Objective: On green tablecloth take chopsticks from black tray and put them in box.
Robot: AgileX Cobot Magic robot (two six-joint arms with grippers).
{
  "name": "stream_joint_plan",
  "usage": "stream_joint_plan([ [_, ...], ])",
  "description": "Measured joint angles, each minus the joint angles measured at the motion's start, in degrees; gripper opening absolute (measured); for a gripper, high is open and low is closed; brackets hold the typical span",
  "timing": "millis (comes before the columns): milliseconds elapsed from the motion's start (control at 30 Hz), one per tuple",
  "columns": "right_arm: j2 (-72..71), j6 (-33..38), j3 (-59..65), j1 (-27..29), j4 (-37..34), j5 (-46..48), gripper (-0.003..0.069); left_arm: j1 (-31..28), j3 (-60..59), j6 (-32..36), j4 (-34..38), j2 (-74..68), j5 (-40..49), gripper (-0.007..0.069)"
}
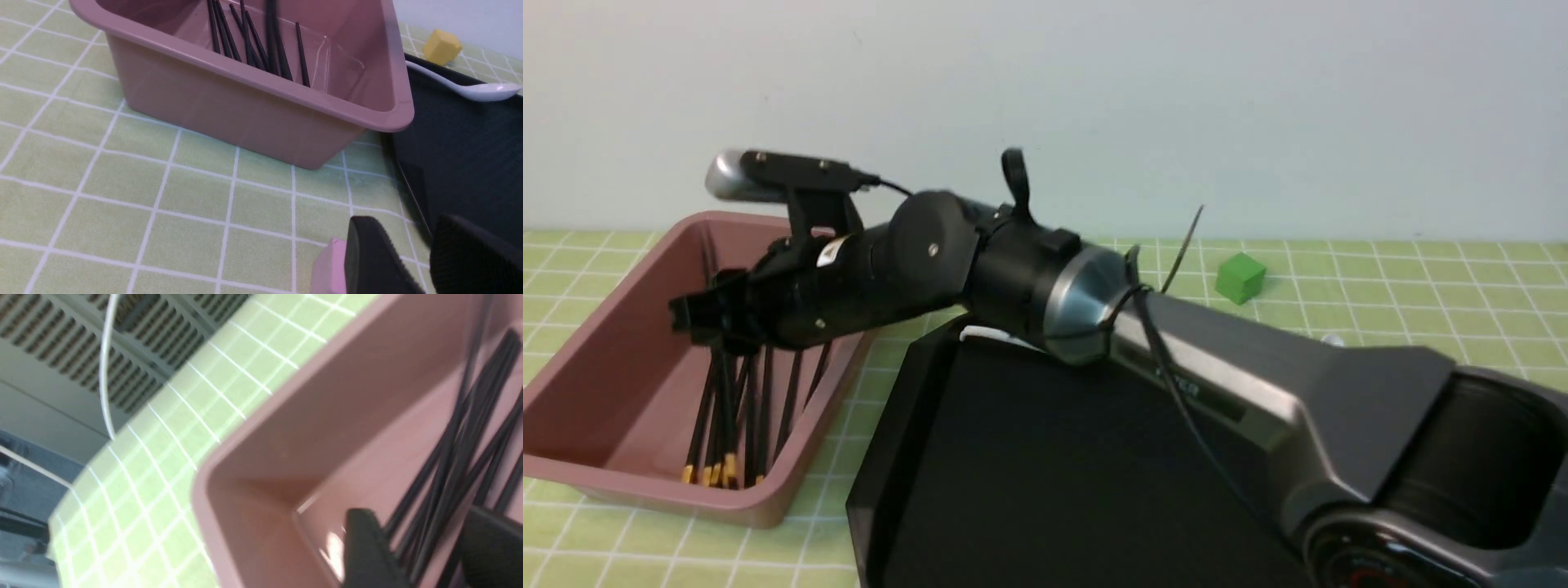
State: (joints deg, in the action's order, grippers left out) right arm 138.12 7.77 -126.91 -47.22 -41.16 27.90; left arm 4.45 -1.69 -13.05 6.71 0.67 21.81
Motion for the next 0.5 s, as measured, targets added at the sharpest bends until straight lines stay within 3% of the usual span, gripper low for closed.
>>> stream_joint_plan([
  [100,0.2,0.3,-0.1,0.3,1.7,2.6,0.039,0.0,0.0,0.0,0.0,0.0,0.0,0.0238],
  [233,-1.1,0.1,-0.2,1.0,5.1,7.2,0.037,0.0,0.0,0.0,0.0,0.0,0.0,0.0238],
  [500,-11.8,-0.5,-0.3,6.5,14.5,26.7,0.0148,0.0,0.0,0.0,0.0,0.0,0.0,0.0238],
])
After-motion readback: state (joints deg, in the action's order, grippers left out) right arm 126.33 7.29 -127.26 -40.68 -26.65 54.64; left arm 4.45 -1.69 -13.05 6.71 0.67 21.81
